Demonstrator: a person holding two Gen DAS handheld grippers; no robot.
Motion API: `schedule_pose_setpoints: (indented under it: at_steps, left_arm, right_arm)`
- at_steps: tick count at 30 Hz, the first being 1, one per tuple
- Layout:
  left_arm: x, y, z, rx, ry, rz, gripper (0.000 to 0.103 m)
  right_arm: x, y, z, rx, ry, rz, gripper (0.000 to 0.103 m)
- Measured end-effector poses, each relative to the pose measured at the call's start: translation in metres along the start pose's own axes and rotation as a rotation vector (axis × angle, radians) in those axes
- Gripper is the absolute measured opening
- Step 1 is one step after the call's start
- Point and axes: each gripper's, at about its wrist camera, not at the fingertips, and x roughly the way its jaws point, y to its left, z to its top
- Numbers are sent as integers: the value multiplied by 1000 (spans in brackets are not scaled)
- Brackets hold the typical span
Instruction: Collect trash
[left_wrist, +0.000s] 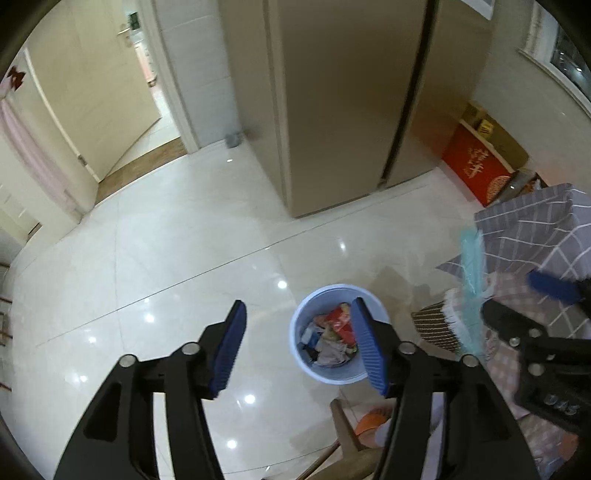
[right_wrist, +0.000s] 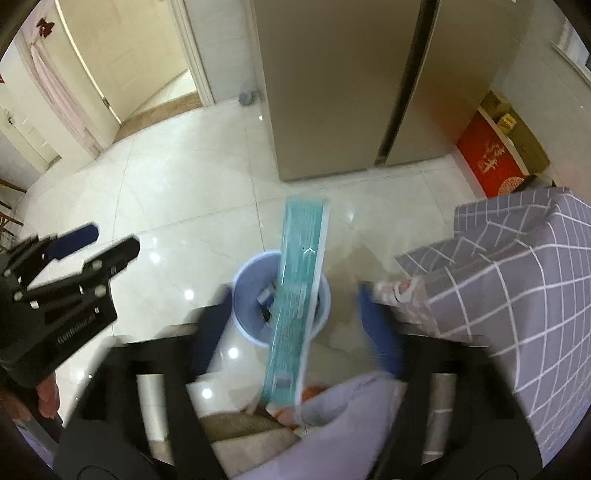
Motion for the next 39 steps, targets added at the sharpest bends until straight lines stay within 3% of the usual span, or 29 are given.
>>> schedule_pose_setpoints:
  at_steps: [10, 18, 26, 39]
  left_arm:
    - [4, 22, -26, -33, 30, -3, 65]
    - [-11, 15, -55, -25, 17, -37, 72]
    - [-55, -13, -84, 30, -73, -74, 79]
    - [-150, -64, -124, 157, -274, -211, 86]
  right_arm:
    - [15, 10, -19, -16, 50, -4, 74]
    - [-9, 4, -49, 42, 8, -7, 74]
    - [-66, -13, -98, 145, -117, -27, 79]
    - [-176, -39, -188, 349, -383, -74, 85]
